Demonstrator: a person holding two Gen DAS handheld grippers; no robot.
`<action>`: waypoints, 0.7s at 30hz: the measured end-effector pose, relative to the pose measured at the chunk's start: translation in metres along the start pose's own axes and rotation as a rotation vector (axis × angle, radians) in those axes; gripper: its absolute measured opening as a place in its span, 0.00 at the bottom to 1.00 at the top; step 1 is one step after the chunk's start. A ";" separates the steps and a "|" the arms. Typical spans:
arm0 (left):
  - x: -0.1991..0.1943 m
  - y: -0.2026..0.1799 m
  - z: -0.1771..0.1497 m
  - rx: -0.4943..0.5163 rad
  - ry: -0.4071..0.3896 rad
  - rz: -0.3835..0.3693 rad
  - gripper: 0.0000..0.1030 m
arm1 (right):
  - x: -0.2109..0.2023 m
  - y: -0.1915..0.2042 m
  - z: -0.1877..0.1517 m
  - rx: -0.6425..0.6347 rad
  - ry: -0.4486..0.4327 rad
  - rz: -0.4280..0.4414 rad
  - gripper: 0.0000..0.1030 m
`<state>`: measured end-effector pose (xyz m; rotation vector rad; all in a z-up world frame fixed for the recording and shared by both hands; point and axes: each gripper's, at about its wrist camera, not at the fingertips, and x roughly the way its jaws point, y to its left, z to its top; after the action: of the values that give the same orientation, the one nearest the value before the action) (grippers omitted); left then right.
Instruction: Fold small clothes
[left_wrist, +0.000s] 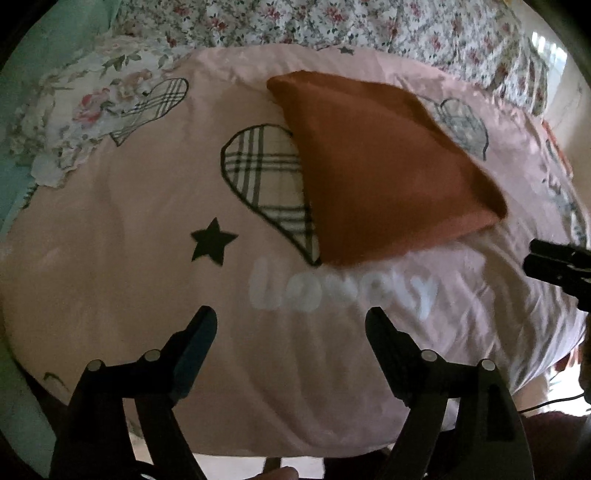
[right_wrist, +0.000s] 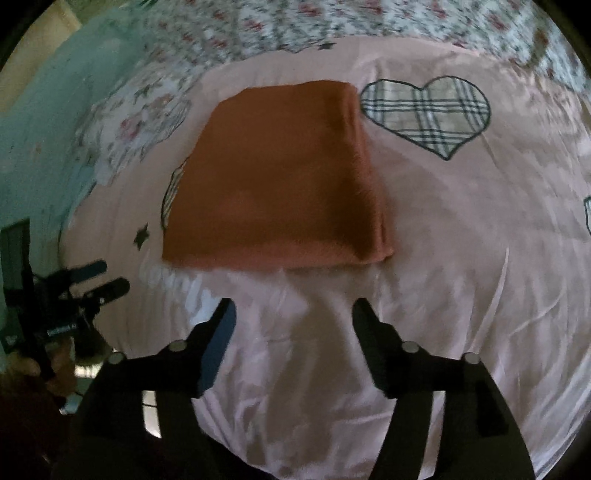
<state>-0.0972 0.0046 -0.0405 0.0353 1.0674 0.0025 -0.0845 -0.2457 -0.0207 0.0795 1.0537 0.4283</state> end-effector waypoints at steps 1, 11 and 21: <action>0.001 -0.001 -0.002 0.008 0.003 0.009 0.81 | 0.000 0.002 -0.003 -0.011 0.002 -0.003 0.73; 0.002 -0.007 0.009 0.029 -0.011 0.016 0.83 | -0.004 0.000 -0.008 0.004 -0.008 -0.026 0.76; 0.000 -0.012 0.041 0.021 -0.038 0.036 0.83 | -0.006 -0.009 0.012 0.027 -0.027 -0.021 0.77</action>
<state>-0.0612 -0.0086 -0.0214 0.0738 1.0282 0.0233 -0.0741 -0.2545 -0.0125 0.0980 1.0325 0.3931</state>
